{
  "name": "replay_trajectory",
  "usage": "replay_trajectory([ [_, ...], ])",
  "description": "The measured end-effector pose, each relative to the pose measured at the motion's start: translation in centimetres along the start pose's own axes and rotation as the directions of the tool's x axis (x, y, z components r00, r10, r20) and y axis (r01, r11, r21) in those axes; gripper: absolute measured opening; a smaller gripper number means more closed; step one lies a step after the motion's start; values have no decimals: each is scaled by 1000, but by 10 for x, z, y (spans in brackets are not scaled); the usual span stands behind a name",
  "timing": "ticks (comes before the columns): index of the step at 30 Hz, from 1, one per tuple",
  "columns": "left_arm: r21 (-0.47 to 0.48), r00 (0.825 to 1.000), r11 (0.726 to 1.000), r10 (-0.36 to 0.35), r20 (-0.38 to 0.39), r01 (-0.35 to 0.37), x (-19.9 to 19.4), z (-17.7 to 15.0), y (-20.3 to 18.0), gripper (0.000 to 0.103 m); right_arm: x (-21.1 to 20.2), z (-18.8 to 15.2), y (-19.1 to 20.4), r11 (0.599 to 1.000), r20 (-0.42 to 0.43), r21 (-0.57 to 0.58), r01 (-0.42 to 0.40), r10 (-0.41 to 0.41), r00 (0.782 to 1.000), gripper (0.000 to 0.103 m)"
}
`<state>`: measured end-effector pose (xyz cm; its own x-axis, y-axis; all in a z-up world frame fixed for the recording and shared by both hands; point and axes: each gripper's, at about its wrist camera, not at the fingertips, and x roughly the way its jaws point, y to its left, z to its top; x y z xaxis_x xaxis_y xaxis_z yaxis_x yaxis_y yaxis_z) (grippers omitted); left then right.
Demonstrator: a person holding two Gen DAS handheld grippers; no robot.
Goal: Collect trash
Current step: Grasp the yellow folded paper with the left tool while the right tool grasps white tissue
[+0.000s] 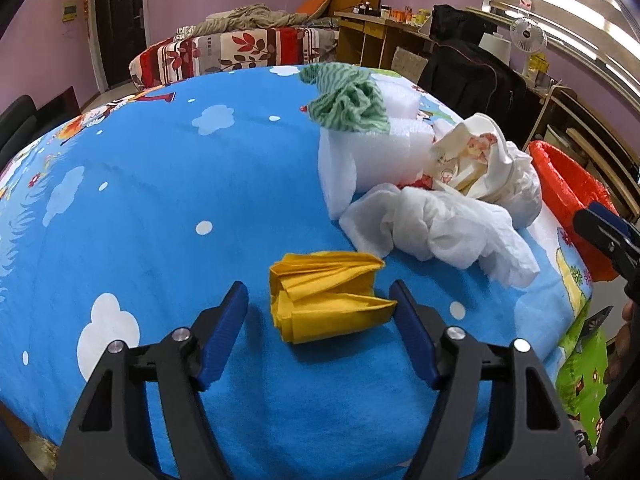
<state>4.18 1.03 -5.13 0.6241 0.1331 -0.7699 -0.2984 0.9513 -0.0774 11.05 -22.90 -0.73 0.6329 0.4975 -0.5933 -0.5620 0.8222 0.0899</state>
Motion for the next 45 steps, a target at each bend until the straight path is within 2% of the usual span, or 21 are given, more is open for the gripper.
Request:
replay_trajectory([
  [2,4,1000,1000,1,-7,-1,1,-1,0,59,4,3,1,1000,-3,-4,-5,5,1000,84],
  [15,2,999,1000,21,29,-22,-6,1,0,58,33,18,17,997,-42,-75,-30,26,999,84],
  [25,-26,996,999,22,85,-20,-20,8,2,58,56,23,19,995,-95,-102,-9,-1,995,84],
  [29,-26,995,999,21,94,-19,-22,8,2,58,62,23,18,995,-113,-95,-28,17,993,74],
  [32,-29,995,999,23,95,-20,-22,9,2,58,64,21,19,994,-128,-95,-48,36,991,60],
  [33,-28,995,999,23,95,-20,-22,8,2,58,66,20,20,994,-136,-95,-59,45,990,51],
  [36,-29,995,999,23,97,-21,-23,7,2,58,65,18,20,993,-136,-99,-59,46,990,44],
  [45,-24,993,1000,20,115,-17,-26,9,1,58,42,13,8,997,-105,-67,-40,33,994,41],
])
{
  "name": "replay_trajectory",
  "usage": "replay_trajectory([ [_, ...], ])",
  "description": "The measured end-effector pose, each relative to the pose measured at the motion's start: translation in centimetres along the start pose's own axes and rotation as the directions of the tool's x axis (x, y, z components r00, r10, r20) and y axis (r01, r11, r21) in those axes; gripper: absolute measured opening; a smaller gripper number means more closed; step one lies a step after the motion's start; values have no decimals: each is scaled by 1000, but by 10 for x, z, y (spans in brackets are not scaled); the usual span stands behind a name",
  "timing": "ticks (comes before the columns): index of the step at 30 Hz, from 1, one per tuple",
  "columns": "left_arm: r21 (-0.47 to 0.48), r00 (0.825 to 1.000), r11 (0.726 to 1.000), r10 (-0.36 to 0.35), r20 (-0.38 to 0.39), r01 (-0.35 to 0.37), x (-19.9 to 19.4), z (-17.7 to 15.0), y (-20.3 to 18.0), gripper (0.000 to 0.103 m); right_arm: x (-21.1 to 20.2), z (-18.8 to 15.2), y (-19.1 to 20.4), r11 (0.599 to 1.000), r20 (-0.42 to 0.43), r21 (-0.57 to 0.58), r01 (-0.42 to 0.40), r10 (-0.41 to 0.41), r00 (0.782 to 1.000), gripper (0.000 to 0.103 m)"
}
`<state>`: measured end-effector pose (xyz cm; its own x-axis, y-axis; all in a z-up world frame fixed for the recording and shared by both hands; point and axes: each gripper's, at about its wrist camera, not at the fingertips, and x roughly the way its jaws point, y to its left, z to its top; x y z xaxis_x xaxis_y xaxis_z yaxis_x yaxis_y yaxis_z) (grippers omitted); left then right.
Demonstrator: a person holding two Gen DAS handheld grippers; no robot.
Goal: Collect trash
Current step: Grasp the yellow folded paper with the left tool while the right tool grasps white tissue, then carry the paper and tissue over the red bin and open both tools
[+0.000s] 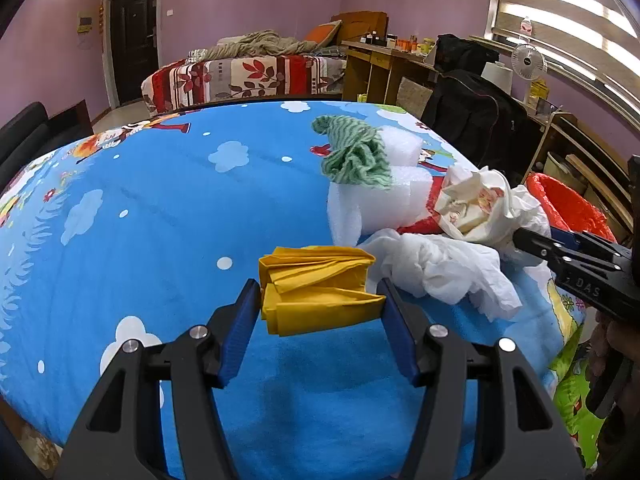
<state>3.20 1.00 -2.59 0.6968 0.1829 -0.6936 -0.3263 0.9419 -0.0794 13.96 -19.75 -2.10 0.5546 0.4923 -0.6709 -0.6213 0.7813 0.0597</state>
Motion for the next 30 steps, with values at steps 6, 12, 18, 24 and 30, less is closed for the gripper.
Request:
replay_trajectory([
  [6,12,1000,1000,-3,16,3,-4,2,-3,58,-16,-2,-8,1000,23,19,18,-19,1000,41],
  [12,18,1000,1000,-8,22,8,-7,2,-5,58,-23,-7,-20,998,23,48,35,-36,999,41],
  [18,26,999,1000,-15,40,14,-12,5,-9,58,-33,-10,-30,997,34,65,52,-55,998,41],
  [24,40,998,999,-26,60,23,-18,10,-14,58,-44,-14,-41,993,46,89,73,-77,996,41],
  [30,51,996,998,-36,77,32,-24,17,-21,58,-54,-16,-48,991,61,105,85,-92,994,41],
])
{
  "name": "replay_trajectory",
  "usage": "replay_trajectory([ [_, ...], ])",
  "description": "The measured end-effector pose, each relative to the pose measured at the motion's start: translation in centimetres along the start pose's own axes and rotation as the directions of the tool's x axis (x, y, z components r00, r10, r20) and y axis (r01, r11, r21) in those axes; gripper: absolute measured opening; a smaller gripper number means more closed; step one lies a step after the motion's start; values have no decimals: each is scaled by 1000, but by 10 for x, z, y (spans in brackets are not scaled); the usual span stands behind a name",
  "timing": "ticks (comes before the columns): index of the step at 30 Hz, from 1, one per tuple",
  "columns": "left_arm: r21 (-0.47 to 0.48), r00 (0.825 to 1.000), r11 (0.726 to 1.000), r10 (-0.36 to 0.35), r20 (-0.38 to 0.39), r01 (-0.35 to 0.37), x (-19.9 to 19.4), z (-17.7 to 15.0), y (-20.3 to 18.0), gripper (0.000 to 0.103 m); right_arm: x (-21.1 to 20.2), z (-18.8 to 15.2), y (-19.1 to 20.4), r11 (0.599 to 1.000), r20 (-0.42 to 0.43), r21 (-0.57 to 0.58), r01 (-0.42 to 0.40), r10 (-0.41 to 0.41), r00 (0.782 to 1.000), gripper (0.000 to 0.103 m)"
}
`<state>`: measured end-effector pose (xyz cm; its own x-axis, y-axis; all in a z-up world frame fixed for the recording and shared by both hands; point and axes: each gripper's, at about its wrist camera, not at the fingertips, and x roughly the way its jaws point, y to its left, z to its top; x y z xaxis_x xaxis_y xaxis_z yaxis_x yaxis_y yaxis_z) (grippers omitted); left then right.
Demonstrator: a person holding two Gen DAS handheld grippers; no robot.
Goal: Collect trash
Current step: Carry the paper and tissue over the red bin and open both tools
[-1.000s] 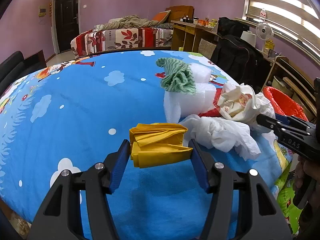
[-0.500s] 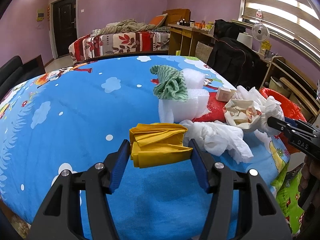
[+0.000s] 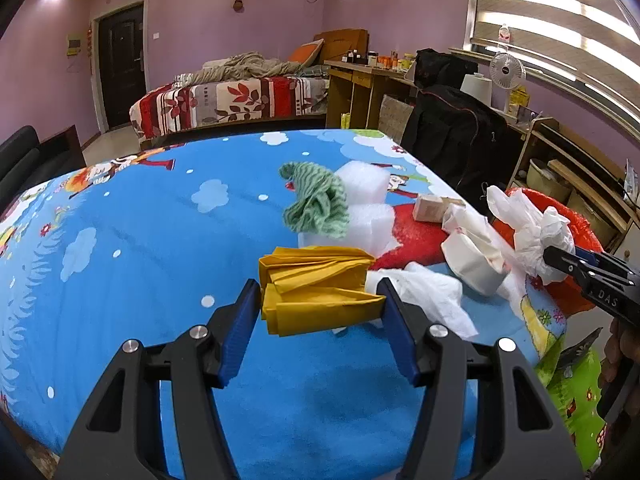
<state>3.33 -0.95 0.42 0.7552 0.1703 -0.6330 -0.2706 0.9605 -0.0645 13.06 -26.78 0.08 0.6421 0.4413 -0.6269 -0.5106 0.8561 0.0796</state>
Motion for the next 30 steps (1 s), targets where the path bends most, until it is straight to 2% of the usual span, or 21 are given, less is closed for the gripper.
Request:
replay_trajectory([
  [15,56,998,997,-52,33,50,0,24,-30,58,-24,7,-30,997,55,30,68,-69,996,41],
  [30,137,986,978,-163,32,157,17,50,-87,58,-44,1,-83,983,65,114,143,-151,986,41],
])
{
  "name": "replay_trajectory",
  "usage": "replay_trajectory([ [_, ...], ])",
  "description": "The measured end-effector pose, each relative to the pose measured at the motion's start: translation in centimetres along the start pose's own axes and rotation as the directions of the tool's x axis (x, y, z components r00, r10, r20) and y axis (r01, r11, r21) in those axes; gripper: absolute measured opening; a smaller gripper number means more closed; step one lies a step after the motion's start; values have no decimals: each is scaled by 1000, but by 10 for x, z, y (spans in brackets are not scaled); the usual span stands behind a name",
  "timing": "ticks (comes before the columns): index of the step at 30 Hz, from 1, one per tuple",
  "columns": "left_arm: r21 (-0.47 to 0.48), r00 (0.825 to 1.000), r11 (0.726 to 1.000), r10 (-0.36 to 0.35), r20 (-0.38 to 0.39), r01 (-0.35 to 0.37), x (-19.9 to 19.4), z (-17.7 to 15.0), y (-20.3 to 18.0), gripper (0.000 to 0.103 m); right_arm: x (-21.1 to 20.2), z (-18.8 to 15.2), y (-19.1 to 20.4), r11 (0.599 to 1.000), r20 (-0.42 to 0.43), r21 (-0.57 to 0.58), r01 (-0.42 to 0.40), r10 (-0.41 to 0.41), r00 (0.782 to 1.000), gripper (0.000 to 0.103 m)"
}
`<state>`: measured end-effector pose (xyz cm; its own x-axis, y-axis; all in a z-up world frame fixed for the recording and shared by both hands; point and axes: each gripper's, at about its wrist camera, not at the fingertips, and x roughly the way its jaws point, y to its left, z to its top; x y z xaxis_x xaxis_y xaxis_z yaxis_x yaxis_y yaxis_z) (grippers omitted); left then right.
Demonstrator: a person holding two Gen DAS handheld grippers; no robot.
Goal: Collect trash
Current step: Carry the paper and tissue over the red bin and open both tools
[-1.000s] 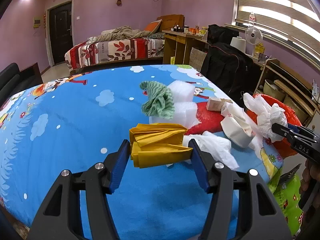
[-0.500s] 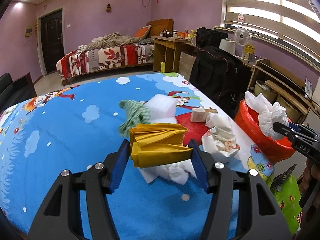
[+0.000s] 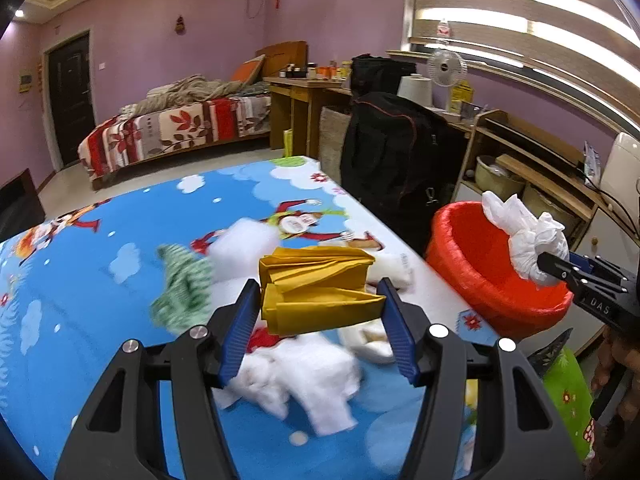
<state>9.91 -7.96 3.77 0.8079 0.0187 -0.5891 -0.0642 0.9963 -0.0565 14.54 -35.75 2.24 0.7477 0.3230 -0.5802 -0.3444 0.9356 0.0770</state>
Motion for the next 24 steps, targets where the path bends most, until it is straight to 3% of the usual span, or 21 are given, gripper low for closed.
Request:
replay_trajectory([
  [13,98,992,987,-125,6,124,26,34,-65,58,-7,7,-47,997,15,51,60,-61,998,41],
  [24,159,971,958,-237,-21,237,56,57,-124,58,-6,14,-78,993,19,72,95,-97,995,42],
])
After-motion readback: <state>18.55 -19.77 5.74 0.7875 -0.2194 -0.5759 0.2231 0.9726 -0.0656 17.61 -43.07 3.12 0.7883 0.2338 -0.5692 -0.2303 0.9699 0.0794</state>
